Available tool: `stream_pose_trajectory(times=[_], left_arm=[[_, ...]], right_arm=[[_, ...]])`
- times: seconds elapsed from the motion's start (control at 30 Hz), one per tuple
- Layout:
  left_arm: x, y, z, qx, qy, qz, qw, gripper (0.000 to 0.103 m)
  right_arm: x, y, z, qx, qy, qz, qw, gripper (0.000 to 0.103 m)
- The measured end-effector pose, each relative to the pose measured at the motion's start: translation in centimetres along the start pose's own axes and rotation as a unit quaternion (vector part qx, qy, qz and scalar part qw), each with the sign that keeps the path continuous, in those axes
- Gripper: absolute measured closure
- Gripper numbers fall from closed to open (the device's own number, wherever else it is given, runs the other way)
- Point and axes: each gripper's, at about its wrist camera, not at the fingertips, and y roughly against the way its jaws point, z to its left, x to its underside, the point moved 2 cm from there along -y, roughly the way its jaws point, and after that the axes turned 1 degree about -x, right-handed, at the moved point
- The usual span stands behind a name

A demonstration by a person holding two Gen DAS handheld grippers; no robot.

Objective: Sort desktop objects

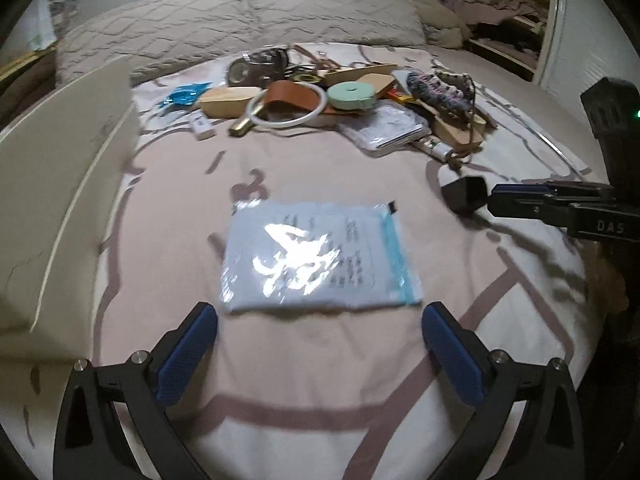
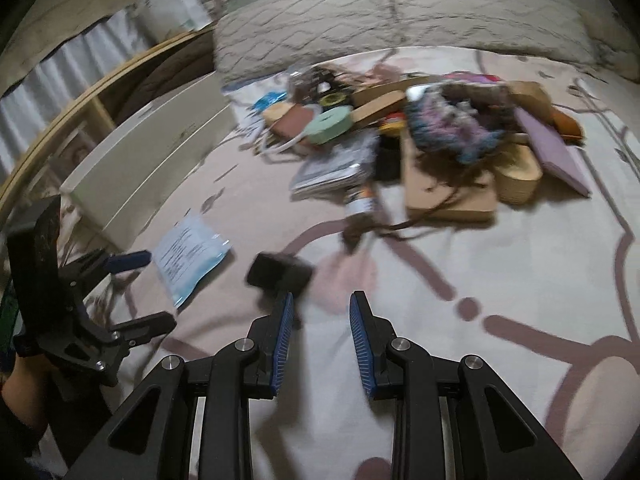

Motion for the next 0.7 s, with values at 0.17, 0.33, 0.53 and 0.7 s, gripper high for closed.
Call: stream_pose_trajectory(times=[0.17,0.33,0.53,0.7], left_arm=[[-1.4,-1.3,-0.6,0.013,-0.023,0.012,0.9996,0.0],[-2.1,-2.0,-1.1,0.008,-0.051,0.012,0.9986,0.0],[-3.0,-3.1,-0.8,0.023,-0.052,0.022,0.9981,0.0],[-3.3,-3.5,-0.9,0.027,-0.054,0.029,0.9978,0.0]], right_arm=[[-0.2,0.3,-1.6,0.012,-0.037,-0.011,0.999,0.074],[-0.1,-0.3,-0.6,0.04,-0.017,-0.009,0.999,0.073],[-0.4,-1.3,0.5,0.052,-0.002,-0.006,0.999,0.073],[-0.3,-1.4,1.0,0.052,0.018,-0.003,0.998,0.07]])
